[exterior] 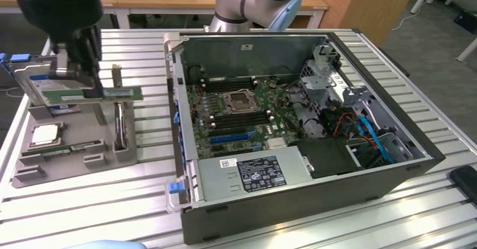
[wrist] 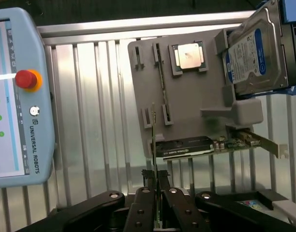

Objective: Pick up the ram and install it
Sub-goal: 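Pick up the ram and move it above insertion slot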

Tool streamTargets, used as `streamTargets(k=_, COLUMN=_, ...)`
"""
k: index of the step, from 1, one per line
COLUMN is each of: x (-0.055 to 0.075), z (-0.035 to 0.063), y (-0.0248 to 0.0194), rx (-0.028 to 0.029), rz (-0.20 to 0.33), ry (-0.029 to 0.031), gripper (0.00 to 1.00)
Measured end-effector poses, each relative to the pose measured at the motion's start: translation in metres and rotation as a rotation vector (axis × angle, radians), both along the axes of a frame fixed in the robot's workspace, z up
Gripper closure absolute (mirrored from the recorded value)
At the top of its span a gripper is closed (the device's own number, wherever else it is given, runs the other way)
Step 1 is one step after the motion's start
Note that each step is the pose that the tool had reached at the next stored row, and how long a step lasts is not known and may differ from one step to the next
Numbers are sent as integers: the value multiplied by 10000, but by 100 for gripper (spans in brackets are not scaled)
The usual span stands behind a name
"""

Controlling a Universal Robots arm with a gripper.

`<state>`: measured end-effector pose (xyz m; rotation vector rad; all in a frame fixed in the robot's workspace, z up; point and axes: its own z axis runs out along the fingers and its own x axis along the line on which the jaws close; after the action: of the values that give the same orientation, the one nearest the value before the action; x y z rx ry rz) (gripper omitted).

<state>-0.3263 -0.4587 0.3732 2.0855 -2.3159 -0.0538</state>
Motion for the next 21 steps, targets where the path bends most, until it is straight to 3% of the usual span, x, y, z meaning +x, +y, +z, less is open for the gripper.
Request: streamTargets(k=21, x=740, z=113, y=0, rx=204, rz=-1, ry=117, gripper=87)
